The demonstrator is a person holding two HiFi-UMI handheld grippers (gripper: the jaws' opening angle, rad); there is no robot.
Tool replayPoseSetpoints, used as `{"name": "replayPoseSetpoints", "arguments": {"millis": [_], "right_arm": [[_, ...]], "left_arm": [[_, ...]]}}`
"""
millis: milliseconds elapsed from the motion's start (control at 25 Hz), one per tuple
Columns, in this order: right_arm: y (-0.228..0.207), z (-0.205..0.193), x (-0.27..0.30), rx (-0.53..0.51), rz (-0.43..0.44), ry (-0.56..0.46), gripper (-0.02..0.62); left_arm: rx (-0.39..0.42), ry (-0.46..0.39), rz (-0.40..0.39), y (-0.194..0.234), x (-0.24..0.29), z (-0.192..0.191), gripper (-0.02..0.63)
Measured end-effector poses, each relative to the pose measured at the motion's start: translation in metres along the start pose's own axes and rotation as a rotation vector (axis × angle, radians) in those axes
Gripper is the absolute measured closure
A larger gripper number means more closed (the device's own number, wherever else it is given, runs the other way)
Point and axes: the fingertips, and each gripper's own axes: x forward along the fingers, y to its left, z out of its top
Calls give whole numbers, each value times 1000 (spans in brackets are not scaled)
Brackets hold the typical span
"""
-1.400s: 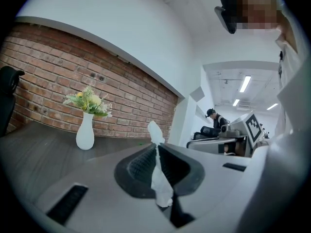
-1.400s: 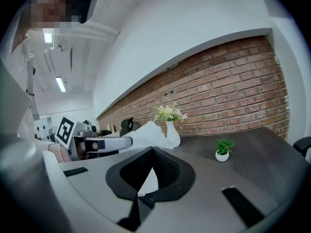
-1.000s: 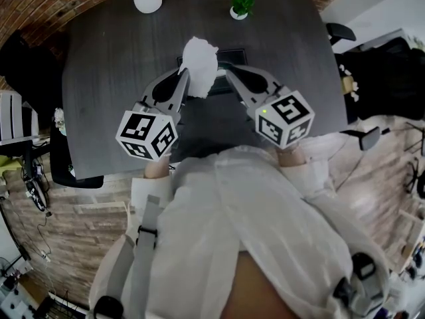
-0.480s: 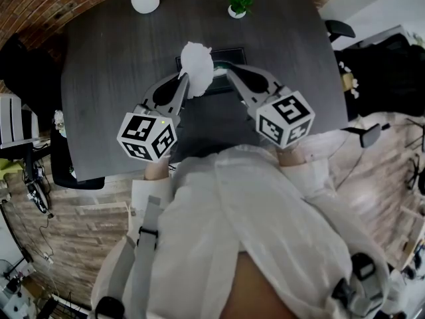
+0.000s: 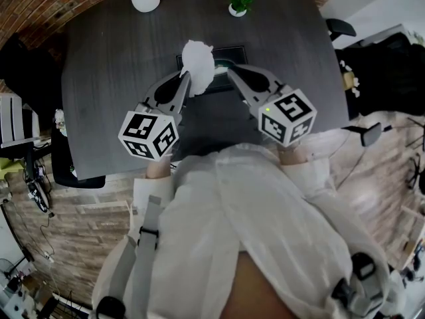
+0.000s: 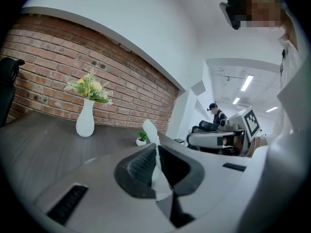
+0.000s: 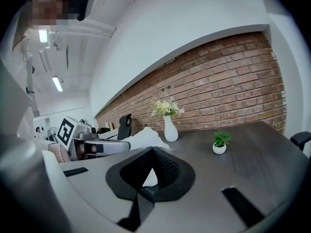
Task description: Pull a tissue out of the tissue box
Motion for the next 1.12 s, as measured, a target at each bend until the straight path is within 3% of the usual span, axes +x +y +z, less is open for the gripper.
{"name": "replayPoseSetpoints", "arguments": {"millis": [1120], "right_arm": [[-5, -2, -5, -6, 21, 25, 592]], "left_arm": [[-37, 7, -12, 1, 1, -3, 595]]}}
